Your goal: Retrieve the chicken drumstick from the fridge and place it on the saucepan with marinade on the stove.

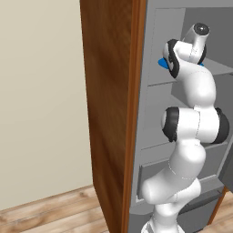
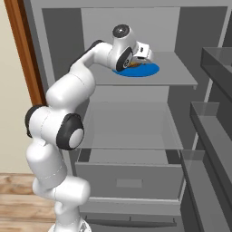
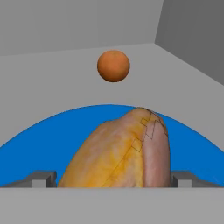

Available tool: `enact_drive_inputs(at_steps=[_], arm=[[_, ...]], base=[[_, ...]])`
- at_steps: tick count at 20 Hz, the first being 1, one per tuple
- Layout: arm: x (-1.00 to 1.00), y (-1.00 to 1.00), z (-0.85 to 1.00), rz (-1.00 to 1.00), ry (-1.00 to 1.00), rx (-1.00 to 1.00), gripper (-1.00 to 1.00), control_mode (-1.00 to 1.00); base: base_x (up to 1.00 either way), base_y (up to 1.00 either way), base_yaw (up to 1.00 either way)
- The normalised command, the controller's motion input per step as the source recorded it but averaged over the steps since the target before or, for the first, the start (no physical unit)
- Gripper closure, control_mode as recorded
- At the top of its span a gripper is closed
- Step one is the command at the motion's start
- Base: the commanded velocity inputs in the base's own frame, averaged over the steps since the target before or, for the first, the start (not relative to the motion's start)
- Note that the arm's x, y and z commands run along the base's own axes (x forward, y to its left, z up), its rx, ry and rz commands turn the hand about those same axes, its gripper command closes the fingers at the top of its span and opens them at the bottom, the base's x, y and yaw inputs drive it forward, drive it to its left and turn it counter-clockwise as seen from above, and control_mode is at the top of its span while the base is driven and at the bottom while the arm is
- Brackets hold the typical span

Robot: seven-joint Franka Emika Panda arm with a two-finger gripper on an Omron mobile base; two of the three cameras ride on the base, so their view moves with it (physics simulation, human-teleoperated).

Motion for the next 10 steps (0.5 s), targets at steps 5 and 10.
enact_drive_inputs(at_steps=[5, 10], arm=[[0.00, 0.00, 0.00, 0.00, 0.00, 0.00, -1.00, -1.00], [0.00, 0.00, 0.00, 0.00, 0.00, 0.00, 1.00, -1.00]], base=[[0.00, 0.00, 0.00], [0.00, 0.00, 0.00]])
